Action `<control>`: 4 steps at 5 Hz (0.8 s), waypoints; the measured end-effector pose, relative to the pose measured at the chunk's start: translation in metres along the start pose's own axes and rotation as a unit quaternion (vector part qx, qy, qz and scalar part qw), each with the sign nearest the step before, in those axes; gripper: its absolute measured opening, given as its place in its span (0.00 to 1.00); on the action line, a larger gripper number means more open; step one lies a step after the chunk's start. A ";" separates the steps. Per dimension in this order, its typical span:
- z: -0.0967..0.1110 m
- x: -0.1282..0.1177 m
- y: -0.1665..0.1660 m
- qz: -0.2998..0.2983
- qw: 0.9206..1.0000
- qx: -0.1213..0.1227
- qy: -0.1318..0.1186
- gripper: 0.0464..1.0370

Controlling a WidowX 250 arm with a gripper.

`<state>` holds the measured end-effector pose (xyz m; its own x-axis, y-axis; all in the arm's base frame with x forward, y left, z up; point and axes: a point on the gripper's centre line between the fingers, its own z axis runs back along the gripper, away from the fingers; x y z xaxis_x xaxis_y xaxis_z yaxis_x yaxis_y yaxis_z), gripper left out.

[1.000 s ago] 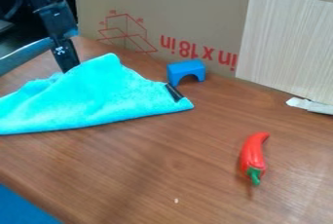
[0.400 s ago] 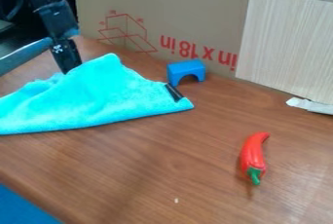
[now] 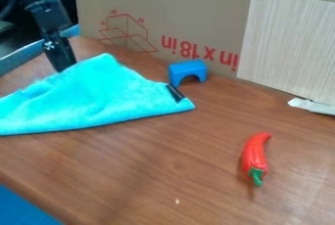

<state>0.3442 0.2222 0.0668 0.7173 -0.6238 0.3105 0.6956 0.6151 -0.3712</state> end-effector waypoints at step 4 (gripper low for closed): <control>-0.017 -0.009 -0.008 0.013 0.999 -0.036 0.012 0.96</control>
<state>0.3313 0.2149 0.0519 0.7331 -0.6204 0.2787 0.6717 0.5959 -0.4403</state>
